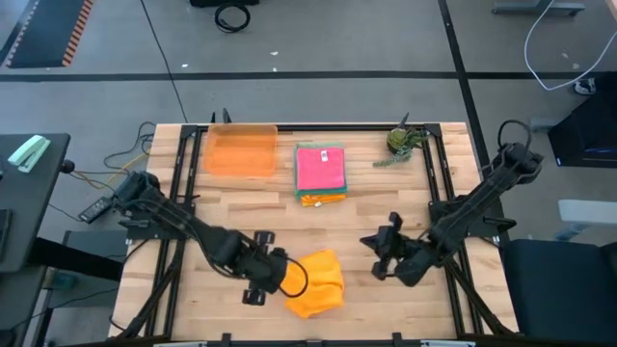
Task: Fold microfiber towels
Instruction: Fold the orange towel
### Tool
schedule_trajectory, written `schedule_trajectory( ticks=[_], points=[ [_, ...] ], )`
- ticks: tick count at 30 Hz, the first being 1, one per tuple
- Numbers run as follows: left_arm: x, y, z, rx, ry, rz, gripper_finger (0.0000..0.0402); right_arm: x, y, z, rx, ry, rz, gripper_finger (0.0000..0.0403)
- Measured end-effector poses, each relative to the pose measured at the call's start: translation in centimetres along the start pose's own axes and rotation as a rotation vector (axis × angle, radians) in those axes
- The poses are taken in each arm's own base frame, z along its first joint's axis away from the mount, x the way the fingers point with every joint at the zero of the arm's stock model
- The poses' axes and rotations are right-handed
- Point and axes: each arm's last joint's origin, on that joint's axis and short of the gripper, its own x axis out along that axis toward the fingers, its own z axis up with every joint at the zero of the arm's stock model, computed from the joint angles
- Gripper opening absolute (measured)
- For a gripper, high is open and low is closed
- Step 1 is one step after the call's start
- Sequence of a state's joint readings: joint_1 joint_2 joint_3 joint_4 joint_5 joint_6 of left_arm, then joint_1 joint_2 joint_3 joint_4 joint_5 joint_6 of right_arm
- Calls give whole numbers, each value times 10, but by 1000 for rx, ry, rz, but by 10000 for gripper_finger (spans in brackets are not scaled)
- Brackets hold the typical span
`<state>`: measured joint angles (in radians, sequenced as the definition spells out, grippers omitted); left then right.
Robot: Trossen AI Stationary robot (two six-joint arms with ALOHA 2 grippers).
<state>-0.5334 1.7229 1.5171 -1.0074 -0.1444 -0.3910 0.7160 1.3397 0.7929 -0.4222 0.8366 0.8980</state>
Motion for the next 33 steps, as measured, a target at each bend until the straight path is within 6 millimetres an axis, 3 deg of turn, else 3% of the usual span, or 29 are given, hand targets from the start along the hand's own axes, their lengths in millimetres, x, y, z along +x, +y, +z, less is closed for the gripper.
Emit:
schedule_trajectory(
  ticks=[3,6,10,13,20,26,33],
  points=[
    [31,-4,-23,-41,61,9,10,29,12,0,7,-8,22,22],
    [55,-6,-39,-68,74,-36,9,69,20,9,37,6,157,53],
    [70,-7,-52,-97,96,-46,7,115,11,11,40,65,243,121],
    [73,-6,-56,-99,106,-40,14,137,1,3,-40,130,257,171],
    [73,-6,-56,-90,100,-44,7,156,-20,4,-40,206,245,232],
    [73,-7,-54,-60,83,-54,15,156,-19,4,-130,218,320,233],
    [73,-7,-54,-42,80,-55,15,154,-15,5,-182,195,347,205]
  ],
)
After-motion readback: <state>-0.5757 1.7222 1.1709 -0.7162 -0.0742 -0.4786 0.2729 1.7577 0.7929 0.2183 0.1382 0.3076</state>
